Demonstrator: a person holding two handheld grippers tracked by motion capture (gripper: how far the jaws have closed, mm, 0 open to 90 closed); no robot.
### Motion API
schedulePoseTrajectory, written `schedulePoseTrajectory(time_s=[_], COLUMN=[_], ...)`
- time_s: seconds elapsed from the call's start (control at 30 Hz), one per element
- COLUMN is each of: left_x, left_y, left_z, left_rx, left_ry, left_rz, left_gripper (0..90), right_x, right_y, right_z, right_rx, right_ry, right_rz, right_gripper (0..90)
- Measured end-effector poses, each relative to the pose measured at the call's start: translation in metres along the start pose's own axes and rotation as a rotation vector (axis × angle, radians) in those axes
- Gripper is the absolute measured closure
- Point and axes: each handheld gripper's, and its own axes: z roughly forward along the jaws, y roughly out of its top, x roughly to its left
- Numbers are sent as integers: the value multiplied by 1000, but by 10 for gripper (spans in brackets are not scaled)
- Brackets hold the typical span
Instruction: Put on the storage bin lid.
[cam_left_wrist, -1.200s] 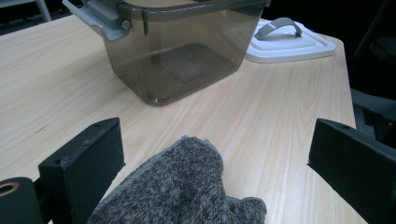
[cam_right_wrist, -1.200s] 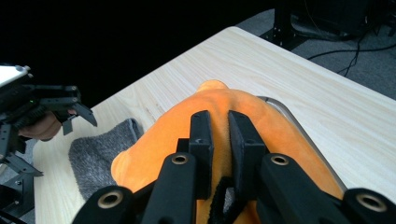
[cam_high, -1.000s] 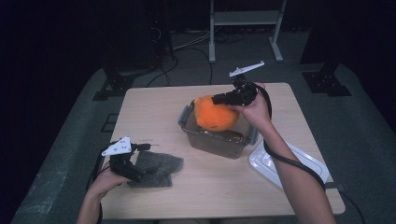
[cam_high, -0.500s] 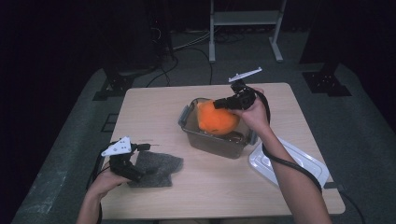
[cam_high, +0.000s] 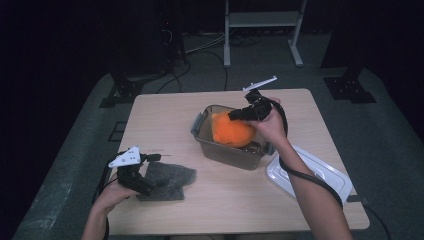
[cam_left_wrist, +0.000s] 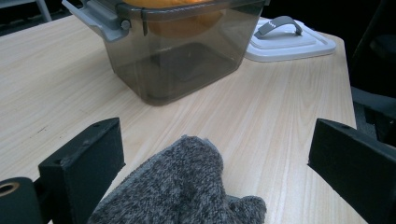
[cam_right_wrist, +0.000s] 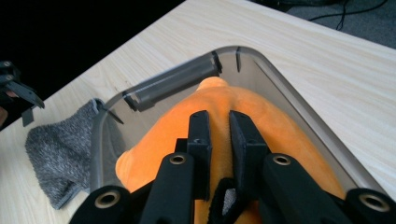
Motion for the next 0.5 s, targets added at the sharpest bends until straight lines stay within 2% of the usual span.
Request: schedulePoseTrajectory(time_s=[0.5], left_x=[0], left_y=[-1], left_z=[0], left_rx=[3], left_ry=[-4], left_rz=[-2], left_gripper=[29], right_x=[0], right_y=[-5], right_z=[10], right_rx=[49], right_ry=[-5], right_rz=[3], right_gripper=[773])
